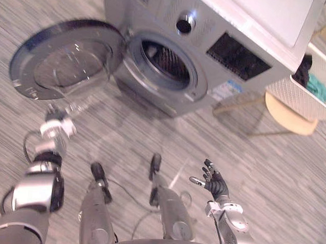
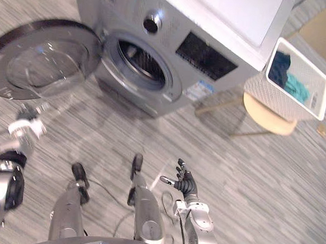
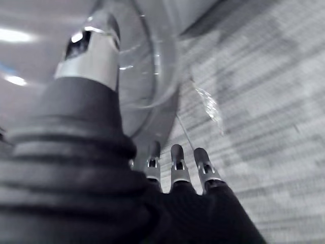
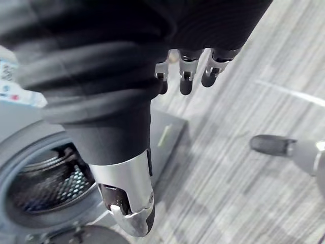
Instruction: Pick up the laundry basket with both hands and put the clothes into the washing machine.
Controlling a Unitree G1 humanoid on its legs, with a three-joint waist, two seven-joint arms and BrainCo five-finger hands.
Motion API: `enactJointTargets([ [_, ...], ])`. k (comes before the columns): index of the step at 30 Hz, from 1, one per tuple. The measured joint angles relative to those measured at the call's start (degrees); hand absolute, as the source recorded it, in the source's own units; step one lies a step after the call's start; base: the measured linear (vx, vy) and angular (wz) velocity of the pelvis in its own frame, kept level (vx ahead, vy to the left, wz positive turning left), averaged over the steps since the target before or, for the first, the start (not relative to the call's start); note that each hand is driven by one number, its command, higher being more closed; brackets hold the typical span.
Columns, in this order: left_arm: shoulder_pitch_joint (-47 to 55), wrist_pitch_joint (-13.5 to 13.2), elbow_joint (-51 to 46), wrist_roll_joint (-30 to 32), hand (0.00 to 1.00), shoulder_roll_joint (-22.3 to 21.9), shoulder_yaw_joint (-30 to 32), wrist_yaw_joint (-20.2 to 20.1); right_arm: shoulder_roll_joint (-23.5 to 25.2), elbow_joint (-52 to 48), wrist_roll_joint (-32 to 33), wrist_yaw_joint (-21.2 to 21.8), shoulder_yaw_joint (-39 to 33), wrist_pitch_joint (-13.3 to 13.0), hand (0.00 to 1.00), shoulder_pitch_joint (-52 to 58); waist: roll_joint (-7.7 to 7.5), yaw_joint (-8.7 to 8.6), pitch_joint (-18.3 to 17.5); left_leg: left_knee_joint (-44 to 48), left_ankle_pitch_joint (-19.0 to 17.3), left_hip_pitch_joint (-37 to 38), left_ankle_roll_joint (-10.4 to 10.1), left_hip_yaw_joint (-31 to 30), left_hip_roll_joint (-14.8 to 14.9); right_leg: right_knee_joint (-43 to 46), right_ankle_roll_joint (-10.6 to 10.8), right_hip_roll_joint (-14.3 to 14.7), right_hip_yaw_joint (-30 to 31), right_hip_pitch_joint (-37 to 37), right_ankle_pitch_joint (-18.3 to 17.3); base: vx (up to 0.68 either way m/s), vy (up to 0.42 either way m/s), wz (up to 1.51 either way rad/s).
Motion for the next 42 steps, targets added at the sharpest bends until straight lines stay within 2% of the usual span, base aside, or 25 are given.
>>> enactJointTargets([
  [1, -1.71, 0.67, 1.53, -2.57, 0.00, -0.31, 1.47, 2.72, 0.37, -0.42, 0.11, -0.21, 0.04, 0.00, 0.00, 0.41, 0.03, 0.07, 0.18, 2.06, -1.00, -1.56, 0.08, -0.04, 0.99, -0.31, 0.68, 0.52, 0.49, -0.75, 0.46, -0.09, -0.005, -0.55],
  [2, -2.35, 0.67, 2.97, -5.00, 0.00, -0.20, 1.87, 3.57, 0.43, -2.01, 0.63, -0.93, 1.03, 0.02, 0.00, 1.14, -0.06, 0.36, 0.76, 5.89, -3.24, -4.00, 0.29, 0.05, 3.33, -0.76, 1.48, 1.82, 1.57, -2.02, 2.01, -0.07, 0.010, -0.83],
  [3, -2.55, 0.55, 1.86, -6.79, 0.00, -0.62, 1.80, 3.56, 0.45, -4.76, 0.85, -1.62, 2.15, -0.02, 0.00, 2.22, -0.02, 1.27, 0.92, 9.02, -4.82, -6.82, 0.52, 0.42, 6.57, -1.53, 3.92, 3.97, 2.77, -4.10, 5.77, -0.07, 0.013, -0.93],
  [4, -3.00, 0.23, 1.25, -7.71, 0.00, -1.01, 1.79, 3.57, 0.45, -5.92, 1.33, -1.84, 2.65, -0.02, 0.00, 2.50, 0.07, 2.02, 1.13, 9.47, -4.99, -7.72, 0.60, 0.60, 8.06, -1.56, 3.53, 5.07, 3.18, -5.32, 8.13, -0.08, 0.036, -0.65],
  [5, -5.00, -0.98, 0.73, -8.83, 0.00, -1.62, 1.87, 4.20, 0.68, -7.58, 2.04, -2.16, 3.85, -0.14, 0.00, 3.31, 0.32, 2.65, 1.75, 8.95, -4.00, -8.84, 1.53, 0.94, 10.66, -1.33, 0.58, 6.62, 2.23, -6.25, 10.44, 0.00, 0.037, -0.08],
  [6, -6.57, -0.86, -0.53, -9.70, 0.00, -1.13, 1.83, 4.42, 1.08, -8.14, 2.36, -2.13, 4.74, -0.12, 0.00, 3.75, 0.31, 3.31, 1.96, 7.59, -1.57, -9.35, 1.96, 1.74, 12.86, 3.68, -2.47, 6.65, -1.67, -7.60, 5.12, 0.05, 0.051, 0.16],
  [7, -6.91, -0.70, -2.27, -10.02, 0.00, -0.64, 1.42, 4.54, 1.53, -8.45, 2.38, -2.16, 4.93, -0.16, 0.00, 3.76, -0.07, 3.92, 2.21, 6.84, -0.67, -9.39, 1.50, 1.85, 13.18, 6.62, -4.48, 6.00, -3.26, -8.35, 2.98, 0.13, 0.048, 0.23],
  [8, -6.91, -0.82, -5.34, -10.09, 0.00, 0.33, 0.92, 4.87, 2.23, -9.19, 2.47, -2.18, 5.62, -0.66, 0.00, 3.51, -1.96, 4.39, 2.04, 6.89, 0.24, -9.56, 0.49, 2.13, 13.80, 6.29, -3.18, 6.65, -2.59, -7.84, 3.28, 0.12, 0.041, -0.12],
  [9, -7.09, -1.42, -7.21, -10.58, 0.00, 1.68, 0.99, 5.79, 2.39, -10.76, 2.87, -2.20, 6.14, -1.57, 0.00, 3.52, -2.33, 5.15, 1.84, 6.84, 1.05, -10.50, -0.67, 2.57, 15.21, 2.54, -2.04, 7.95, -1.84, -7.49, 6.15, 0.11, 0.032, -0.24],
  [11, -7.54, -2.63, -7.95, -11.08, 0.00, 2.60, 1.99, 7.06, 2.37, -12.22, 2.93, -2.20, 6.16, -2.46, 0.00, 3.52, -2.31, 4.74, 1.87, 6.58, 1.12, -11.30, -0.66, 3.49, 15.30, -1.52, -1.09, 8.01, -0.55, -7.25, 8.82, 0.06, 0.041, -0.33],
  [13, -8.44, -3.01, -7.95, -11.51, 0.00, 2.22, 3.75, 9.36, 2.30, -12.02, 2.86, -2.19, 6.34, -2.15, 0.00, 3.83, -1.73, 4.49, 2.60, 7.14, 0.78, -11.18, -0.72, 3.49, 15.33, -1.53, -1.05, 7.86, -0.46, -6.95, 8.82, 0.04, 0.098, -0.08],
  [17, -8.38, -2.99, -8.44, -12.02, 0.00, -1.46, 3.28, 9.31, 2.30, -13.35, 1.72, -2.13, 6.55, -2.19, 0.00, 6.86, -1.46, 4.68, 2.78, 6.75, 0.72, -10.47, -0.65, 1.27, 15.04, -1.57, -0.79, 7.84, -0.67, -4.30, 8.40, 0.03, 0.150, 0.34],
  [20, -5.64, -2.43, -10.11, -11.77, 0.00, -5.43, 2.51, 8.30, 2.32, -13.10, 1.64, -2.01, 6.71, -2.28, 0.00, 7.40, -1.81, 4.75, 2.54, 6.02, 1.19, -8.38, -0.13, 1.26, 12.69, -1.56, -1.33, 5.79, -1.05, -1.57, 4.08, 0.03, 0.110, 0.36],
  [22, -1.35, -2.55, -12.97, -10.66, 0.00, -6.97, 2.54, 7.14, 2.33, -12.29, 1.57, -1.98, 6.86, -2.28, 0.00, 7.11, -1.79, 4.85, 2.51, 5.92, 1.34, -6.56, 0.00, 1.89, 12.16, -1.55, -1.95, 5.32, -0.94, -0.18, 2.10, 0.04, 0.047, 0.06],
  [25, 6.47, -2.66, -13.74, -7.53, 0.00, -10.94, 2.50, 4.72, 2.37, -5.22, -1.09, -2.02, 6.22, -1.56, 0.00, 5.37, -1.15, 4.73, 2.10, 3.95, 2.45, -2.02, -1.32, 2.16, 11.02, -1.53, -2.49, 4.86, -1.39, 3.63, -1.00, 0.08, -0.013, 0.14],
  [26, 10.61, -2.47, -13.16, -6.65, 0.00, -13.47, 2.15, 3.68, 2.40, -0.94, -2.11, -2.02, 5.78, -1.18, 0.00, 4.17, -0.73, 4.47, 1.85, 1.24, 3.53, 1.45, -1.48, 2.55, 9.39, -1.45, -2.50, 4.19, -1.75, 5.97, -2.03, 0.11, -0.008, 0.33],
  [28, 17.78, -1.61, -11.61, -4.55, 0.00, -17.34, -0.03, 1.65, 2.38, 6.20, -2.87, -1.95, 4.26, -0.84, 0.00, 2.52, 0.53, 4.21, 0.26, -4.44, 6.19, 6.47, -1.64, 3.09, 6.43, 0.63, -2.28, 2.59, -2.32, 7.84, -4.11, 0.12, 0.000, 0.43],
  [30, 28.27, 0.13, -10.09, -0.67, 0.00, -20.05, -2.91, -1.92, 2.04, 16.79, -3.47, -1.99, -0.31, 0.30, 0.00, -0.50, 3.55, 3.84, -3.10, -12.38, 9.46, 12.10, -1.44, 3.16, 2.50, 3.82, -1.54, 0.29, -3.69, 9.67, -7.15, 0.11, 0.013, 0.50],
  [31, 30.87, 0.40, -10.05, 0.75, 0.00, -20.40, -3.29, -2.88, 1.69, 19.01, -4.20, -1.99, -1.42, 0.63, 0.00, -1.07, 4.41, 3.97, -3.66, -14.11, 10.14, 13.75, -1.35, 3.10, 1.63, 4.49, -1.25, -0.27, -3.85, 10.56, -7.90, 0.12, 0.055, 0.46],
  [32, 35.81, 0.67, -9.90, 3.81, 0.00, -20.53, -3.94, -4.64, 0.71, 22.89, -5.17, -1.93, -3.11, 1.12, 0.00, -1.73, 6.00, 4.49, -4.96, -16.88, 10.94, 16.88, -1.30, 3.02, 0.12, 5.31, -0.75, -1.25, -4.23, 12.48, -9.06, 0.09, 0.063, 0.33],
  [33, 38.11, 0.68, -9.53, 5.24, 0.00, -20.48, -4.04, -5.33, 0.18, 24.88, -5.17, -1.93, -3.83, 1.24, 0.00, -1.87, 6.75, 4.76, -5.82, -18.11, 11.17, 18.34, -1.24, 2.94, -0.61, 5.64, -0.42, -1.59, -4.58, 13.50, -9.52, 0.10, 0.079, 0.44],
  [34, 42.74, 0.85, -7.97, 9.05, 0.00, -20.42, -4.00, -7.36, -0.63, 29.18, -5.63, -1.94, -5.90, 1.44, 0.00, -1.93, 8.39, 5.11, -8.12, -20.30, 11.44, 21.24, -1.07, 2.37, -2.18, 5.61, 0.47, -2.50, -5.48, 16.16, -10.37, 0.08, 0.070, 0.39],
  [38, 50.01, 1.25, -4.64, 16.40, 0.00, -20.18, -3.93, -10.79, -1.49, 39.55, -7.27, -2.00, -9.70, 2.31, 0.00, -4.24, 10.29, 5.70, -11.35, -24.03, 11.68, 26.77, -0.73, 0.28, -5.39, 4.04, 1.88, -4.73, -8.11, 22.57, -11.30, 0.07, 0.075, 0.45],
  [39, 51.74, 1.44, -2.73, 18.34, 0.00, -20.27, -3.51, -11.63, -1.45, 42.56, -7.27, -2.00, -10.42, 2.44, 0.00, -4.87, 10.31, 5.91, -12.89, -24.38, 11.57, 27.27, -0.63, -0.32, -6.22, 3.47, 2.05, -5.39, -8.80, 23.71, -11.36, 0.04, 0.080, 0.28],
  [42, 53.70, 1.97, 1.65, 18.34, 0.00, -21.47, -1.18, -12.23, -0.68, 49.58, -7.17, -2.16, -14.72, 2.64, 0.00, -6.84, 9.90, 6.23, -13.62, -24.73, 11.16, 29.58, -0.29, -1.03, -7.33, 2.12, 2.45, -6.26, -9.80, 27.24, -11.40, 0.03, 0.057, 0.17],
])
